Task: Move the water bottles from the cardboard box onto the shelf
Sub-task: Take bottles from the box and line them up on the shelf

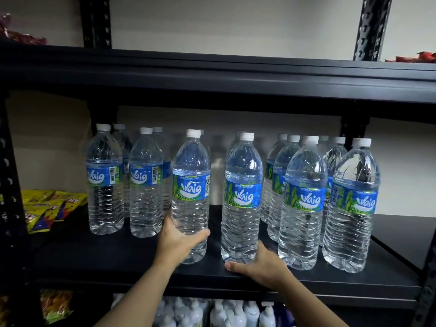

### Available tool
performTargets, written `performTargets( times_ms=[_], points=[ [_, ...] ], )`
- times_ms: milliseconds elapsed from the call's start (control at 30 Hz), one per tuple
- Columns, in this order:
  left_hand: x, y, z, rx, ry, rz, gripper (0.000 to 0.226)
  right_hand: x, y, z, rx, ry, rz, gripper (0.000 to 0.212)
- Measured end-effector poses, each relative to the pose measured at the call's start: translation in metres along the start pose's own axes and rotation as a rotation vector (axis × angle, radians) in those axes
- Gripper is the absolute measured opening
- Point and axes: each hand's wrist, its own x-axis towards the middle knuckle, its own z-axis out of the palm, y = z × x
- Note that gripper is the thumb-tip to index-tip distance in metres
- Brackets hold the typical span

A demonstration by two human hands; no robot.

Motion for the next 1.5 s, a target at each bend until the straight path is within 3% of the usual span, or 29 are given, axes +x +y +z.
performTargets(
  times_ms=[200, 400, 667, 733, 833, 867, 967, 1033, 1333, 1500],
  points=[
    [0.0, -0.018, 0.0, -0.028, -0.043, -0.044, 0.085, -0.001, 0.0, -0.001, 0.038, -0.018, -0.011, 0.122],
    [0.0, -0.019, -0.006, -0.027, -0.126, -0.034, 0.085, -0.004, -0.001, -0.01, 0.226, -0.058, -0.016, 0.1],
    [-0.004, -0.016, -0.002, -0.017, -0.057, -0.02, 0.081, 0.0, 0.002, -0.004, 0.237, -0.044, -0.002, 0.107],
    [-0.005, -0.014, 0.0, -0.004, -0.038, -0.026, 0.079, -0.002, 0.002, -0.004, 0.24, -0.027, -0.017, 0.096],
    [-0.004, -0.015, 0.0, 0.0, -0.047, -0.03, 0.08, -0.003, 0.0, -0.004, 0.3, -0.014, -0.084, 0.059],
    [-0.004, -0.015, -0.001, 0.008, -0.051, -0.032, 0.08, -0.003, 0.0, -0.005, 0.307, -0.014, -0.081, 0.06],
    [-0.004, -0.016, -0.003, 0.023, -0.058, -0.024, 0.08, -0.001, 0.001, -0.004, 0.299, -0.009, -0.051, 0.095],
    [-0.003, -0.018, -0.003, 0.024, -0.064, -0.018, 0.08, -0.001, 0.002, -0.004, 0.291, -0.012, -0.04, 0.108],
    [-0.002, -0.021, 0.001, 0.024, -0.008, -0.005, 0.084, -0.004, 0.0, -0.005, 0.3, -0.005, -0.042, 0.089],
    [-0.001, -0.021, -0.001, 0.019, -0.053, -0.02, 0.085, -0.004, -0.001, -0.006, 0.249, 0.004, -0.032, 0.103]
  ],
)
